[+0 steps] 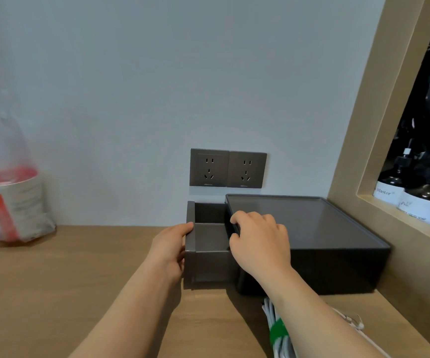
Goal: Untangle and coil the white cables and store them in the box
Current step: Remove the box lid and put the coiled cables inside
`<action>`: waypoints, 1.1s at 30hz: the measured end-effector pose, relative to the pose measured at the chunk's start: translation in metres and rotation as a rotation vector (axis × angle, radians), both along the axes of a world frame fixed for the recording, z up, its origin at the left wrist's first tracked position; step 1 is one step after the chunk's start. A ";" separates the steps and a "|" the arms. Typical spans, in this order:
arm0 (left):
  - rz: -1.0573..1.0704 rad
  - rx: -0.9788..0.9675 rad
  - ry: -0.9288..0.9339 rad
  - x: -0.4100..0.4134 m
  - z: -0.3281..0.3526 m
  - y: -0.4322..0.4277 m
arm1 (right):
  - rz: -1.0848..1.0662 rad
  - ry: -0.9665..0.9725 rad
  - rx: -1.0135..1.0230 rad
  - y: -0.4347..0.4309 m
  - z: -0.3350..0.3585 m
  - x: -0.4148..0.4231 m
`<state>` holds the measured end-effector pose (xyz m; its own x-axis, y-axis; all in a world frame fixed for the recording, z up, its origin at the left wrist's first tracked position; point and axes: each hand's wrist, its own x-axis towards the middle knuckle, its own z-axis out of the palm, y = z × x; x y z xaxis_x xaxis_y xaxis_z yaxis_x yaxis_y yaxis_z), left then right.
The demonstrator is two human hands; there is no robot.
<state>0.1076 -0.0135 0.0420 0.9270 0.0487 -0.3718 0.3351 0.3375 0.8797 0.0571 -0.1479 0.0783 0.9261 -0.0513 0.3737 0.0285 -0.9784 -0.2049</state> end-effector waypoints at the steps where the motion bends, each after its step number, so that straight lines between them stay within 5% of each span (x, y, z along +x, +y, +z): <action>1: 0.003 -0.006 -0.009 0.001 -0.001 0.001 | -0.002 -0.002 0.001 0.001 0.000 0.000; 21: 0.101 0.046 0.062 -0.013 0.002 0.086 | -0.115 -0.031 0.014 0.014 0.000 0.002; 33: 0.018 0.629 -0.217 -0.016 0.008 0.081 | -0.126 -0.004 -0.008 0.017 -0.001 0.001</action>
<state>0.0920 0.0670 0.0503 0.9747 0.2113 -0.0724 0.1271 -0.2585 0.9576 0.0580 -0.1305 0.0776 0.9110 -0.1638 0.3786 -0.0936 -0.9759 -0.1970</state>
